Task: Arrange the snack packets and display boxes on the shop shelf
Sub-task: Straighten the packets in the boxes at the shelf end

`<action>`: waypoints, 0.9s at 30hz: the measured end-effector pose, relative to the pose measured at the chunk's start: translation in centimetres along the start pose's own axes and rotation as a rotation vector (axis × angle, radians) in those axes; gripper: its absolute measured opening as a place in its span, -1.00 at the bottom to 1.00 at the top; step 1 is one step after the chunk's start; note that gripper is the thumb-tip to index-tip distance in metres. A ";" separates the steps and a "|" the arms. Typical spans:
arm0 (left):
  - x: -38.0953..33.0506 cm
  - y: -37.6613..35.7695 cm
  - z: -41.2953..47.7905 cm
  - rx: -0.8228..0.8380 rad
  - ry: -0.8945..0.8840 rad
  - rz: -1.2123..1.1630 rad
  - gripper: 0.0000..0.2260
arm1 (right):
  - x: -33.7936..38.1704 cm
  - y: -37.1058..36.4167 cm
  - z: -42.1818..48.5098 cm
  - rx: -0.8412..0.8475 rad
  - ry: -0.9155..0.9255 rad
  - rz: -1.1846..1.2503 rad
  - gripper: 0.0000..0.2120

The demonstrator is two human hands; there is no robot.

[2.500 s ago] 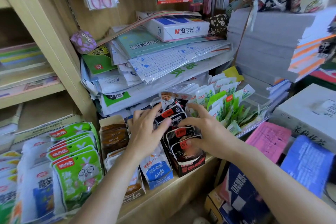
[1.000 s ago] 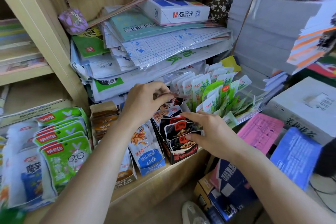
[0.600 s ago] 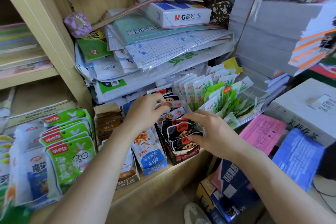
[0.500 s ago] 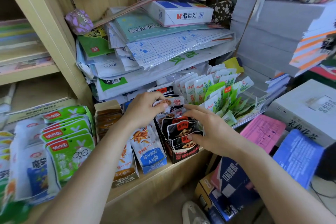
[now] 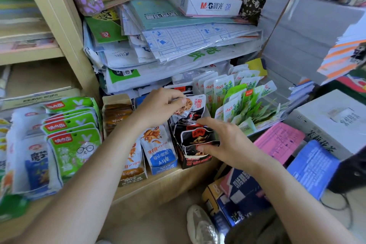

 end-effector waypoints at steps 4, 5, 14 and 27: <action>-0.1 0.4 -0.3 -0.039 -0.036 -0.008 -0.86 | 0.3 0.0 -1.0 -0.023 0.026 0.004 -0.43; -0.1 0.5 -0.3 -0.026 -0.027 -0.042 -0.86 | 0.3 -0.1 -1.2 -0.034 0.032 0.003 -0.44; 0.5 1.0 -0.7 -0.196 -0.069 0.285 -0.91 | 0.0 -0.2 -1.4 -0.077 0.008 0.047 -0.48; 0.8 -1.8 -1.2 0.376 0.104 -0.215 -0.72 | 1.4 0.5 -0.3 -0.142 0.128 -0.098 -0.29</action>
Point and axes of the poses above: each hand's wrist, its own z-axis towards the middle knuckle, its own y-axis out of the back of the hand, x = y × z, the point moved 8 cm from there along z, towards the middle knuckle, and after that the axes turned 10 degrees about -x, right-handed, at the moved point
